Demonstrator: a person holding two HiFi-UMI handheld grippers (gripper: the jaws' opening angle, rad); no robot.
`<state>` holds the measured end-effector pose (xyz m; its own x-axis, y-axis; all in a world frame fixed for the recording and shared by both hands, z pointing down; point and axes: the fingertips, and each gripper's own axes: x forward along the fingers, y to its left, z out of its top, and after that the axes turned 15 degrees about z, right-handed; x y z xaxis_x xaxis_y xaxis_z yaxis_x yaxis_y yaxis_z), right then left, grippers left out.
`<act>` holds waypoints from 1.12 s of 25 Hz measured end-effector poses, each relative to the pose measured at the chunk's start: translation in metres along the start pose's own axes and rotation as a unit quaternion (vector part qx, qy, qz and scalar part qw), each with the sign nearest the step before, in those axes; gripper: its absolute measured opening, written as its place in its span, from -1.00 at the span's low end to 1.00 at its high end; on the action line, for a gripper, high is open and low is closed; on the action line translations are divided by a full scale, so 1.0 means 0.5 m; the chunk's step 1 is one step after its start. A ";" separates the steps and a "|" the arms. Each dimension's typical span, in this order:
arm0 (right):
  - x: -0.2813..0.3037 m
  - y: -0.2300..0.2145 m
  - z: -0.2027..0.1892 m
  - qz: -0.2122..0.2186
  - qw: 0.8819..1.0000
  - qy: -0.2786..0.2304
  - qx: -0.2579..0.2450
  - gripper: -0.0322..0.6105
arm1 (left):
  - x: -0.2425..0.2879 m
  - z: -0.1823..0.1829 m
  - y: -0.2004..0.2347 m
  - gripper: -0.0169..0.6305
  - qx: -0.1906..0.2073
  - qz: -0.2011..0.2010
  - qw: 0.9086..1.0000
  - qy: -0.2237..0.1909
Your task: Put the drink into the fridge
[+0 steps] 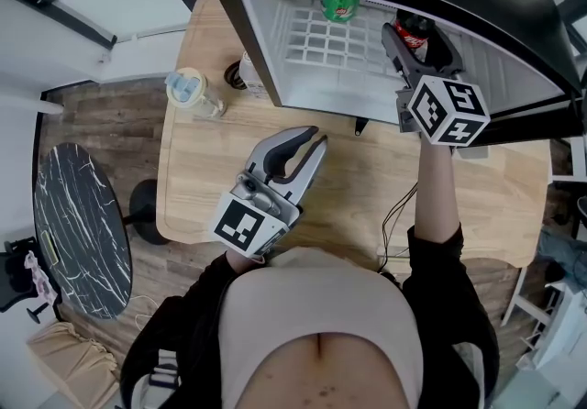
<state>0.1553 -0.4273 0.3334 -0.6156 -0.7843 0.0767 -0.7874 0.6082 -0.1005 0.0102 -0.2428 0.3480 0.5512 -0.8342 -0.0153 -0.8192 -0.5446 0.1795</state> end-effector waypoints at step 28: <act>-0.056 0.025 0.005 0.003 1.000 -0.014 0.005 0.12 | -0.003 0.015 -0.037 -0.75 0.014 -0.008 1.000 -0.024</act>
<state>0.1628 -0.3980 0.3277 -0.6186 -0.7842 0.0492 -0.7837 0.6112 -0.1112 0.0233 -0.2321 0.3372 0.5560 -0.8286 -0.0652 -0.8154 -0.5589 0.1506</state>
